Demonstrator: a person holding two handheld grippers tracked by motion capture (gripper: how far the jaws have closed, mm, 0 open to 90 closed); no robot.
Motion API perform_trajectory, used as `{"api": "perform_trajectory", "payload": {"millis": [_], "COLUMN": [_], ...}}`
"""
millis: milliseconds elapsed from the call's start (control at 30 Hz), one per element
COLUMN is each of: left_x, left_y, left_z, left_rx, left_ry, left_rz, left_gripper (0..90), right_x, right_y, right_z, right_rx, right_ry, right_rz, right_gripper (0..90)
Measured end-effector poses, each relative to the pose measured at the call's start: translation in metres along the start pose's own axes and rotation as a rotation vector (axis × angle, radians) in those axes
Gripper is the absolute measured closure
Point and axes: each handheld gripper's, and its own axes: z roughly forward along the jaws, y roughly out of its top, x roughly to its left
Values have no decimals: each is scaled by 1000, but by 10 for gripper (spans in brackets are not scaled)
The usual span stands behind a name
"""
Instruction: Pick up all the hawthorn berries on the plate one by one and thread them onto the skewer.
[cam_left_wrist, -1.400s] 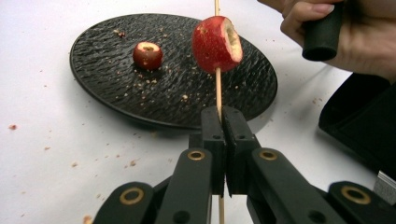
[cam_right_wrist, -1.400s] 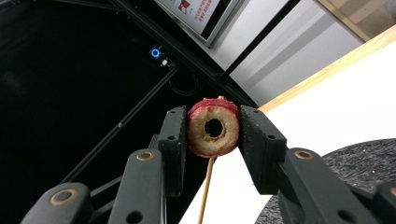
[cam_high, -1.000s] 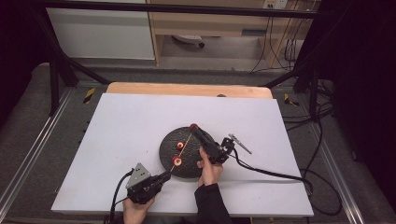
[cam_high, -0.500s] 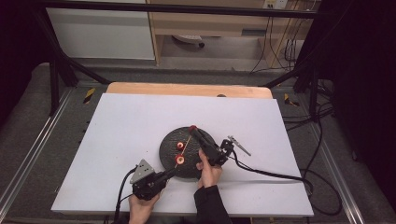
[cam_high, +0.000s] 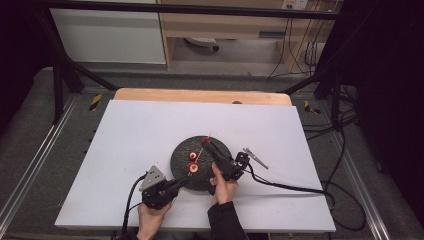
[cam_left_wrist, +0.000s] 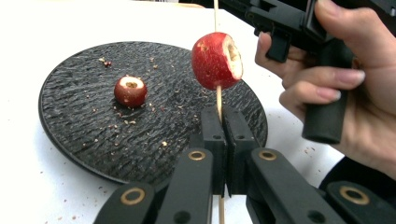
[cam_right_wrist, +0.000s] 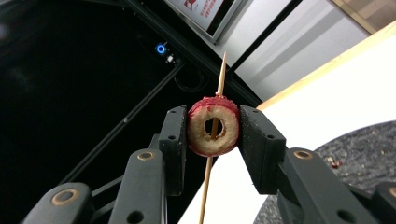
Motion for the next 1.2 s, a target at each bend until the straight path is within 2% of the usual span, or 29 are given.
{"api": "perform_trajectory", "payload": {"millis": [267, 333, 667, 733, 867, 967, 1033, 1167, 1200], "left_x": [4, 5, 7, 8, 15, 22, 26, 34, 37], "left_y": [11, 13, 20, 22, 22, 20, 20, 17, 16], "left_z": [10, 12, 15, 14, 4, -3, -9, -20, -24], "left_rx": [25, 28, 36, 32, 35, 47, 64, 100, 110], "left_ry": [-24, -32, -40, -45, -29, -26, -22, 2, 3], "left_rz": [20, 13, 35, 34, 55, 58, 65, 98, 102], "left_gripper": [880, 880, 881, 881, 881, 881, 881, 880, 880], "right_x": [4, 4, 7, 7, 12, 17, 18, 18, 18], "right_y": [-5, -7, -10, -9, 0, 11, 18, 28, 30], "right_z": [-6, -7, -11, -11, -13, -16, -16, -20, -21], "right_rx": [40, 51, 104, 123, 162, 232, 298, 413, 435], "right_ry": [-11, -16, -33, -39, -58, -68, -97, -140, -153], "right_rz": [-34, -50, -94, -104, -169, -220, -250, -361, -373], "right_gripper": [635, 634, 622, 565, 448, 314, 228, 150, 135]}}
